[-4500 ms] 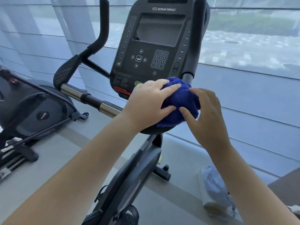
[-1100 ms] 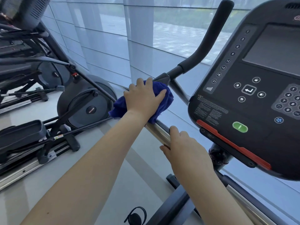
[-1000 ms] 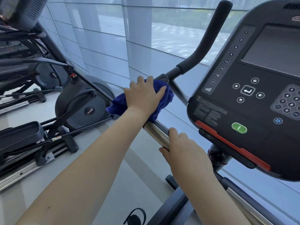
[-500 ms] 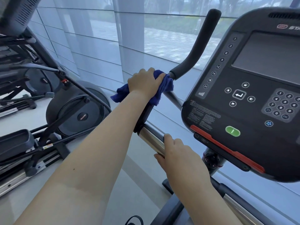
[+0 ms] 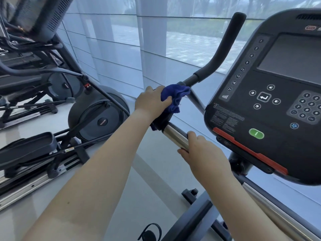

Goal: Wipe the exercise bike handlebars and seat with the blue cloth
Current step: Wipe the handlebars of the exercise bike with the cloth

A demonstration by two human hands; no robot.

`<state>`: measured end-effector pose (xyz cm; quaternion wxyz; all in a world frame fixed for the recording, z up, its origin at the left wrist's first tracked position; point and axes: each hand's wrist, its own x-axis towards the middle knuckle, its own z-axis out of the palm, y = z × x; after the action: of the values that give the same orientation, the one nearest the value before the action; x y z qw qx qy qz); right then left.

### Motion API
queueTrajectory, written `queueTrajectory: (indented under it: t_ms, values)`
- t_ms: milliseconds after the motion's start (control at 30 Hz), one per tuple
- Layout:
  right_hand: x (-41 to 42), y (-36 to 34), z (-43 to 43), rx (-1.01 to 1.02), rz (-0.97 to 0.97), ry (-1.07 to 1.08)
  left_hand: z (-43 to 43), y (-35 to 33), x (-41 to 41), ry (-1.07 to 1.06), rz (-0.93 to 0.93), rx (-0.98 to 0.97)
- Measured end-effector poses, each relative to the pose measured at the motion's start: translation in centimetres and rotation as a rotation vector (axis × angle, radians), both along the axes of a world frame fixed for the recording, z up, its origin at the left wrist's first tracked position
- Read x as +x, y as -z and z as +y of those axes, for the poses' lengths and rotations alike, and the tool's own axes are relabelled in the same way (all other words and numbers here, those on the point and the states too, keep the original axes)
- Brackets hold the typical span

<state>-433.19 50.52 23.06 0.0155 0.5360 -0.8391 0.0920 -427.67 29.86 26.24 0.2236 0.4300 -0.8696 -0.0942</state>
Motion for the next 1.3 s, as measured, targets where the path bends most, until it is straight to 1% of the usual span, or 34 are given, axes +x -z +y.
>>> queueTrajectory:
  t_ms: [167, 267, 500, 567, 667, 800, 900, 967, 1100, 1300]
  values:
    - [0.0, 0.0, 0.1, -0.015, 0.013, -0.003, 2.7, 2.0, 4.3, 0.027, 0.126, 0.130]
    - [0.2, -0.1, 0.2, -0.023, 0.009, -0.001, 4.5, 3.5, 5.7, 0.041, 0.194, 0.161]
    - [0.3, -0.1, 0.3, -0.007, 0.036, -0.003, 6.5, 5.7, 4.9, 0.003, 0.417, 0.167]
    - [0.3, -0.1, 0.3, -0.007, 0.024, -0.003, 6.2, 5.4, 4.0, -0.043, 0.435, 0.161]
    - [0.2, 0.0, 0.2, -0.017, 0.007, -0.003, 5.1, 4.4, 2.7, -0.123, 0.375, 0.130]
    - [0.2, 0.2, 0.0, 0.000, 0.015, -0.003, 3.3, 3.0, 1.5, -0.195, 0.206, 0.022]
    - [0.1, 0.1, 0.0, 0.004, 0.002, 0.006, 1.8, 1.8, 0.4, -0.193, 0.038, -0.063]
    - [0.2, 0.0, 0.1, 0.011, 0.003, 0.004, 0.7, 1.0, -0.3, -0.175, -0.019, -0.093]
    - [0.2, 0.1, 0.0, 0.022, 0.014, 0.010, -0.9, 0.1, -1.6, -0.138, -0.056, -0.121]
    - [0.3, 0.7, -0.6, 0.034, 0.041, 0.056, -3.9, -0.6, -3.9, -0.067, -0.055, -0.144]
